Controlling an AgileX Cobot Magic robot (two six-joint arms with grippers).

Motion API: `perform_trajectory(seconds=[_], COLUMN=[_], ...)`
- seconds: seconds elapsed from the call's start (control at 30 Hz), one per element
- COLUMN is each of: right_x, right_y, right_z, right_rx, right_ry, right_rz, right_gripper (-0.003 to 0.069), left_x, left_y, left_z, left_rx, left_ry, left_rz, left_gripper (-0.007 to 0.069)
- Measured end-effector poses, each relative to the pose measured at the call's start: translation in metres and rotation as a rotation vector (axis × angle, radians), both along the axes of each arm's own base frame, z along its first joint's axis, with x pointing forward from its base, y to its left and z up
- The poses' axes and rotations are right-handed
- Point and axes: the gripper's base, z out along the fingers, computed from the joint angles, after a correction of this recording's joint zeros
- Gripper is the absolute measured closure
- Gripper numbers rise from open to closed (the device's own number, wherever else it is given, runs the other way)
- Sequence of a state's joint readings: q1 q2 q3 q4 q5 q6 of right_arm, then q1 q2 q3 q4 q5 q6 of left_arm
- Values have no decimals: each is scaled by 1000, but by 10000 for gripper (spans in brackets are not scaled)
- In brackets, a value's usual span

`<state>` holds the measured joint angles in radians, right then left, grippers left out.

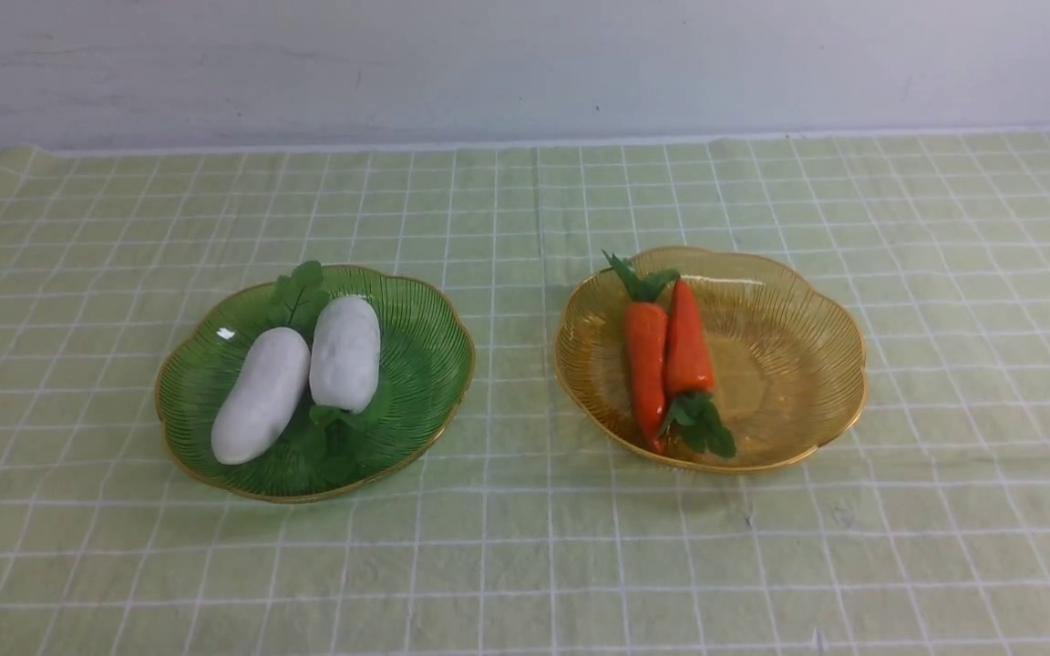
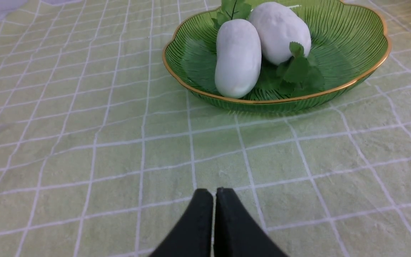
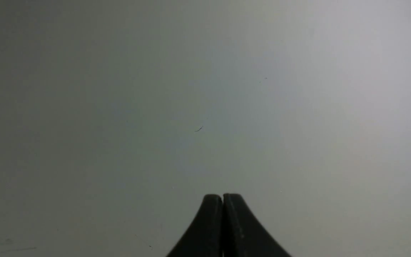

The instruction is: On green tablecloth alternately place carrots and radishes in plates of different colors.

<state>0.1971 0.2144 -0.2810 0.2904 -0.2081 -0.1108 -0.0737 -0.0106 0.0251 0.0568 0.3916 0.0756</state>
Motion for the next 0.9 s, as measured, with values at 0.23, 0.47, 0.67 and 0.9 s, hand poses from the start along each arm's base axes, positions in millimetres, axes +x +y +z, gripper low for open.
perform_trajectory(seconds=[0.23, 0.47, 0.67, 0.9], right_x=[0, 0, 3, 8], right_y=[0, 0, 5, 1], right_z=[0, 0, -16, -79], right_rx=[0, -33, -316, -400], right_ry=[0, -4, 128, 378], right_rz=[0, -15, -59, -119], right_gripper=[673, 673, 673, 673], left_x=[0, 0, 0, 0], left_y=[0, 0, 0, 0], left_z=[0, 0, 0, 0], left_rx=[0, 0, 0, -1], left_ry=[0, 0, 0, 0], left_rz=[0, 0, 0, 0], left_gripper=[632, 632, 632, 632])
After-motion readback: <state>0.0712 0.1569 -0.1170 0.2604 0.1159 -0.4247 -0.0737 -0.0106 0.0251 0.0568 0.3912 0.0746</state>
